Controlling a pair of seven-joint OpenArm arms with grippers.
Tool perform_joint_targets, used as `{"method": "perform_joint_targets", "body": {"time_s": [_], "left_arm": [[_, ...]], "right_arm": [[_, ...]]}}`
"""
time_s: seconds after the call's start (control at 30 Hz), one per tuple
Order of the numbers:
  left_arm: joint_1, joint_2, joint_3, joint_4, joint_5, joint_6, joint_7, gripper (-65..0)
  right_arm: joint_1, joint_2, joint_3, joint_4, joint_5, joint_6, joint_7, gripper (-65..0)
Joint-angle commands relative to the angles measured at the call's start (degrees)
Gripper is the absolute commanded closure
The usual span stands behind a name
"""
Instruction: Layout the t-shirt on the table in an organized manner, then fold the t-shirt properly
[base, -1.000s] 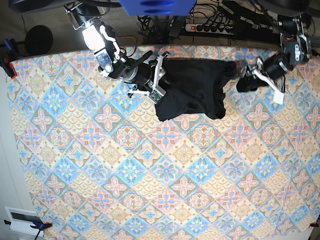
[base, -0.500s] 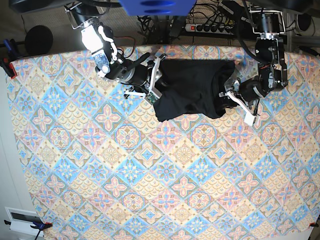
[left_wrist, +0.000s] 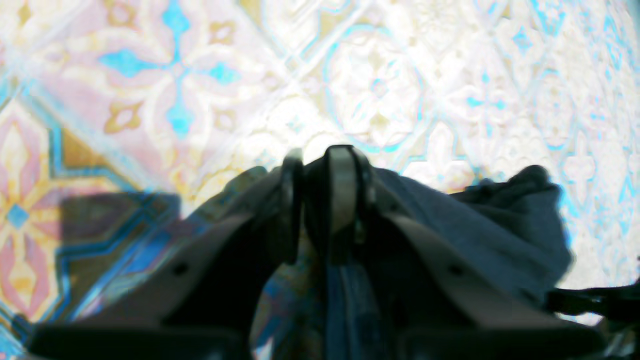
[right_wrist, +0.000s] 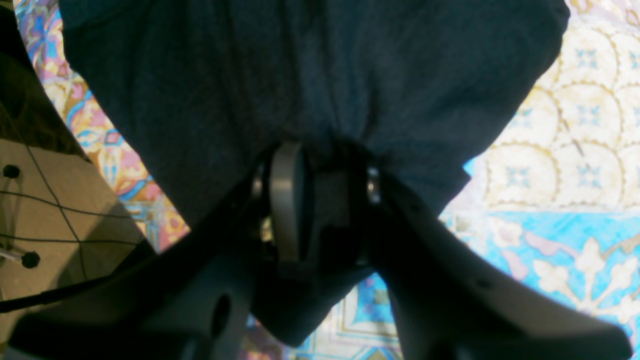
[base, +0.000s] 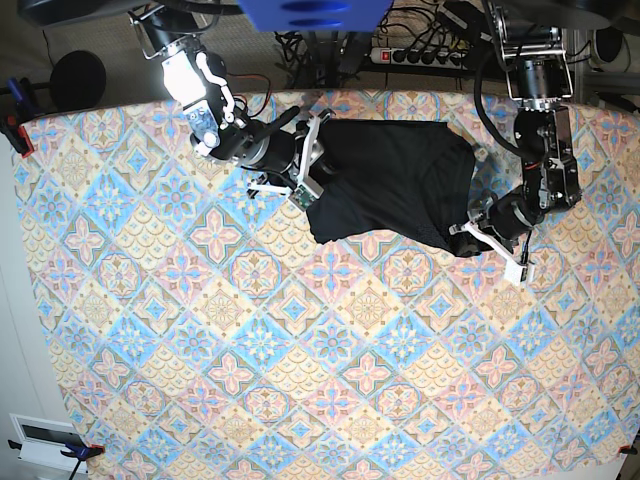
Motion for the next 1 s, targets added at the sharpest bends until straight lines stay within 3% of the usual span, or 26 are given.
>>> {"method": "perform_joint_targets", "body": {"time_s": [0.0,0.17,0.43,0.6,0.8,0.97], "left_arm": [[-1.04,-1.02,-0.45,2.35,-2.60,-0.41,-0.74,-9.5],[4.41,-2.78,-4.05,9.47,-9.19,-0.41,3.12,-10.5],[18.30,-4.10,-12.76,18.61,-11.74,-0.49,3.91,-10.5],[27.27,-5.24,-12.58,26.09,-15.87,-0.49,3.56,-10.5],[29.38,-0.93,-12.32,27.49,-15.87,-0.49,3.91,-10.5],[29.29,-0.40,-4.41,27.40,-11.83,-0.49,3.48,-10.4]], "right_arm": [[0.54,-0.02,0.14,2.02,0.45,0.15,1.23,-15.1],[0.28,-0.02,0.14,7.29,0.54,0.15,1.05,-15.1],[0.63,0.07,0.14,11.78,0.80,0.15,1.32,-15.1],[0.72,0.07,0.14,11.78,0.89,0.15,1.58,-15.1],[8.80,0.07,-2.05,5.71,3.79,0.15,1.58,-15.1],[14.34,-0.20,-4.08,-1.50,7.66,0.15,1.58,-15.1]]}}
